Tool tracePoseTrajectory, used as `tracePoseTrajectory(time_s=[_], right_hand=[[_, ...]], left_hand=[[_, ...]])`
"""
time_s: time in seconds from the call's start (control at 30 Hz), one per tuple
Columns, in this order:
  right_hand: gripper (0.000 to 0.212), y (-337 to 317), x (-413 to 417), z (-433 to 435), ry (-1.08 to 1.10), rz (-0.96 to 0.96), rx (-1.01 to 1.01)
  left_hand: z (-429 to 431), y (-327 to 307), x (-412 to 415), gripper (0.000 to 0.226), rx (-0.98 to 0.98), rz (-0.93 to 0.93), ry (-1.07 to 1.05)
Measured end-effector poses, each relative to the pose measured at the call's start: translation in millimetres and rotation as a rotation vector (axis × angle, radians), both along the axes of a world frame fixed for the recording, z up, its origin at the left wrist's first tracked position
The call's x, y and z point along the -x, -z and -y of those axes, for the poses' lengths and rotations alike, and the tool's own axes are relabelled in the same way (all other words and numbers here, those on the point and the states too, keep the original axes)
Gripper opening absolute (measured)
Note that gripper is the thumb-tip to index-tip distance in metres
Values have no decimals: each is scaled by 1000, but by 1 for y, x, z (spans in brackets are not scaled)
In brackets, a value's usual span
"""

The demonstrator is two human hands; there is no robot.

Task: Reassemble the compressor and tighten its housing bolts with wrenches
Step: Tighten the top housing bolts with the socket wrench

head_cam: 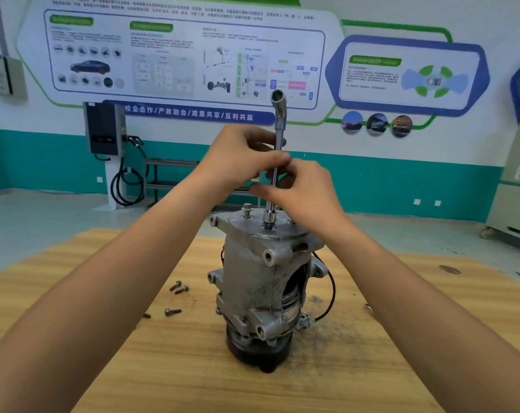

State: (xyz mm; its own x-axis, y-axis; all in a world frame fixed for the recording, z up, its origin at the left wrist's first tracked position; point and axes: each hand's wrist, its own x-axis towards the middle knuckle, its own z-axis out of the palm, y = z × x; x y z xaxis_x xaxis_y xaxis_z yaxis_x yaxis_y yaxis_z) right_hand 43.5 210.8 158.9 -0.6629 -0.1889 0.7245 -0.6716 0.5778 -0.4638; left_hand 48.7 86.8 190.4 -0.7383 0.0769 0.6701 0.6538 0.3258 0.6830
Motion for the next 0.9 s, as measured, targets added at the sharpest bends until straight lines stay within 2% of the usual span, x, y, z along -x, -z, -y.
tracePoseTrajectory(time_s=[0.07,0.13,0.2,0.27,0.37,0.43,0.53,0.6,0.7,0.8,0.9], right_hand=[[20,1,0,0,-19,32,-40],[18,-3,-3,-4,-138,192,1],[29,-6,-5,-10,-210,312,41],[48,-6,-5,-13,-206,312,66],[82,-1,-2,-9,-93,196,130],[93,0,0,-9,-36,144,147],[93,-1,7,-14,-123,344,210],[85,-2,7,-14,-193,455,210],[68,-1,5,-9,-200,407,113],[81,0,2,-3,-96,315,119],[74,2,-1,-3,-28,236,156]], left_hand=[[1,1,-1,24,-53,39,69],[3,2,-1,27,-67,50,128],[4,2,-3,24,-59,104,190],[2,2,-6,18,-43,129,183],[-3,1,-8,19,35,9,-5],[-5,1,-8,22,40,-22,-71],[-2,0,-8,24,-18,10,-19],[-1,0,-8,21,-67,59,60],[-2,0,-9,16,-30,66,65],[-2,0,-9,18,18,15,-28],[-1,-1,-9,22,-6,40,-5]])
